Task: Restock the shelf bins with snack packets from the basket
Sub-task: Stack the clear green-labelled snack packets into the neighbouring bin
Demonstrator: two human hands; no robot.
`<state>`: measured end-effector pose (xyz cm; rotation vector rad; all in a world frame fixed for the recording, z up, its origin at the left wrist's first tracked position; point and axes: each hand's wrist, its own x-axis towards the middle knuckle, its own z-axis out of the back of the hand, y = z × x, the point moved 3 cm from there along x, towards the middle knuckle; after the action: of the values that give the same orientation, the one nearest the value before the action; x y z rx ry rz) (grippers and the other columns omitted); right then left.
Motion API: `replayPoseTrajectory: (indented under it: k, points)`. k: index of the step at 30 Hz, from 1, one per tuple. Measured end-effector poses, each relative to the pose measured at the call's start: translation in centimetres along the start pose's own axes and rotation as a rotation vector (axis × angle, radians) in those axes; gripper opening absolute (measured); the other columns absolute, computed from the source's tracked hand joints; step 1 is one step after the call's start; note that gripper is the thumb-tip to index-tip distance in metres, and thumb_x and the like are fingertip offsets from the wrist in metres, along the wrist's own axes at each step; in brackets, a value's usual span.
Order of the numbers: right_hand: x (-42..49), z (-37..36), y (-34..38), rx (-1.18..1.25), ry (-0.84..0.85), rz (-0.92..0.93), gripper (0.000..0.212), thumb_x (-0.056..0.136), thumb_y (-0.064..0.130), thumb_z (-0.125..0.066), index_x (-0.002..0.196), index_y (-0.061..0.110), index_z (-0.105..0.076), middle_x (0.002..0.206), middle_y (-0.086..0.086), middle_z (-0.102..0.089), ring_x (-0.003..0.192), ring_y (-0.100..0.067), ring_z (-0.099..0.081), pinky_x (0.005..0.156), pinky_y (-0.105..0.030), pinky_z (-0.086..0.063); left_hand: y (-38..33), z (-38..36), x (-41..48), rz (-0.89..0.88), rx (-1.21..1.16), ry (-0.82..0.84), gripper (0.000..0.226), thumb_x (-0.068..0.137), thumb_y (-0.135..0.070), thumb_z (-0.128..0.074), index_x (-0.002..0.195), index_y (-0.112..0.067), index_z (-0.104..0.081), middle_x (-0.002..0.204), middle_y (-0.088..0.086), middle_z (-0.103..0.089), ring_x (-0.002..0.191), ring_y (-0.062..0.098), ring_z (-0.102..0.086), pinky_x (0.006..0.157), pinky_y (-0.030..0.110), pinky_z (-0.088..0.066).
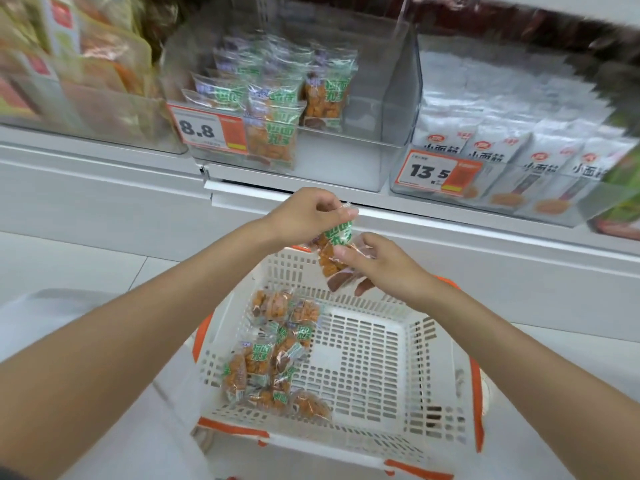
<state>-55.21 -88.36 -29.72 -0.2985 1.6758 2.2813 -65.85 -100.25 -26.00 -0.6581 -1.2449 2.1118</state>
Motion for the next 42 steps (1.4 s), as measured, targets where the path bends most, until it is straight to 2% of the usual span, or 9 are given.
replayPoseTrajectory:
  k: [5,11,16,20,24,27,31,36,42]
  points:
    - [-0.5,-0.1,1.5,0.093,-0.025,0.091,0.043,0.099,0.042,-0.046,0.105,0.003,-0.065,0.094,-0.016,-0.074,0.075,-0.029,-0.072,0.053,-0.026,-0.051,-0.1,-0.3,0.3,-0.053,-0.025,-0.196,0.035,0.09,-0.035,-0.067,0.073,-0.004,-0.066,0.05,-0.006,-0.046,0.039,0.002,-0.037,0.044,0.018,-0.033]
    - [0.2,-1.1,1.7,0.161,-0.096,0.142,0.03,0.097,0.031,-0.054,0.102,0.003,-0.064,0.085,-0.024,-0.071,0.066,-0.032,-0.068,0.052,-0.028,-0.053,0.3,0.7,0.4,-0.013,-0.113,-0.354,0.049,0.086,-0.035,-0.071,0.073,0.012,-0.064,0.048,0.0,-0.04,0.035,0.006,-0.028,0.04,0.014,-0.029]
    - [0.1,-0.6,1.7,0.289,-0.183,0.167,0.029,0.099,0.03,-0.05,0.106,0.005,-0.064,0.09,-0.021,-0.072,0.07,-0.031,-0.07,0.055,-0.026,-0.055,0.6,1.9,0.9,0.189,-0.255,-0.094,0.054,0.085,-0.057,-0.062,0.097,-0.005,-0.072,0.093,0.008,-0.073,0.073,0.012,-0.068,0.065,0.018,-0.056]
    - [-0.1,-0.1,2.3,0.308,-0.205,0.173,0.034,0.1,0.032,-0.048,0.112,0.004,-0.062,0.097,-0.021,-0.073,0.084,-0.039,-0.071,0.065,-0.029,-0.057,0.4,2.4,0.4,0.126,-0.329,0.01,0.043,0.084,-0.031,-0.072,0.106,0.006,-0.068,0.099,0.02,-0.073,0.081,0.02,-0.071,0.071,0.025,-0.059]
    - [0.0,1.1,4.0,0.083,-0.207,0.203,0.011,0.096,0.025,-0.06,0.1,0.017,-0.066,0.102,-0.004,-0.073,0.093,-0.014,-0.068,0.077,-0.02,-0.051,-1.3,4.0,0.6,-0.086,-0.095,-0.14,0.026,0.077,-0.025,-0.079,0.088,-0.003,-0.074,0.081,0.02,-0.072,0.066,0.015,-0.06,0.063,0.038,-0.056]
    - [0.8,3.3,7.8,-0.036,-0.295,0.268,0.027,0.089,0.023,-0.07,0.111,0.028,-0.055,0.109,0.008,-0.069,0.097,-0.004,-0.064,0.078,-0.017,-0.047,-5.6,6.9,1.6,-0.284,0.022,-0.2,0.023,0.076,-0.024,-0.08,0.091,-0.007,-0.075,0.064,-0.007,-0.068,0.049,0.0,-0.051,0.05,0.019,-0.042]
    - [4.3,6.5,13.9,-0.008,-0.476,0.436,0.029,0.088,0.02,-0.071,0.112,0.021,-0.055,0.103,0.004,-0.072,0.095,-0.011,-0.068,0.083,-0.031,-0.054,-10.3,11.6,5.5,-0.413,0.032,-0.312,0.025,0.08,-0.028,-0.078,0.095,-0.01,-0.072,0.083,0.004,-0.073,0.07,0.01,-0.066,0.065,0.025,-0.054]
    - [13.2,9.0,14.5,-0.214,-0.51,0.255,0.029,0.082,0.021,-0.075,0.107,0.022,-0.059,0.107,-0.004,-0.07,0.098,-0.023,-0.067,0.089,-0.045,-0.054,-7.9,13.6,13.3,-0.267,0.279,-0.305,0.038,0.078,-0.042,-0.078,0.097,-0.01,-0.072,0.091,0.006,-0.073,0.083,0.019,-0.069,0.076,0.036,-0.056]
    - [19.4,8.8,12.9,-0.369,-0.398,0.081,0.032,0.081,0.021,-0.077,0.109,0.006,-0.069,0.108,-0.015,-0.07,0.101,-0.031,-0.066,0.09,-0.043,-0.053,-4.6,13.5,18.6,-0.057,0.665,-0.219,0.044,0.078,-0.057,-0.071,0.104,-0.022,-0.073,0.116,-0.002,-0.068,0.103,0.021,-0.063,0.089,0.037,-0.053]
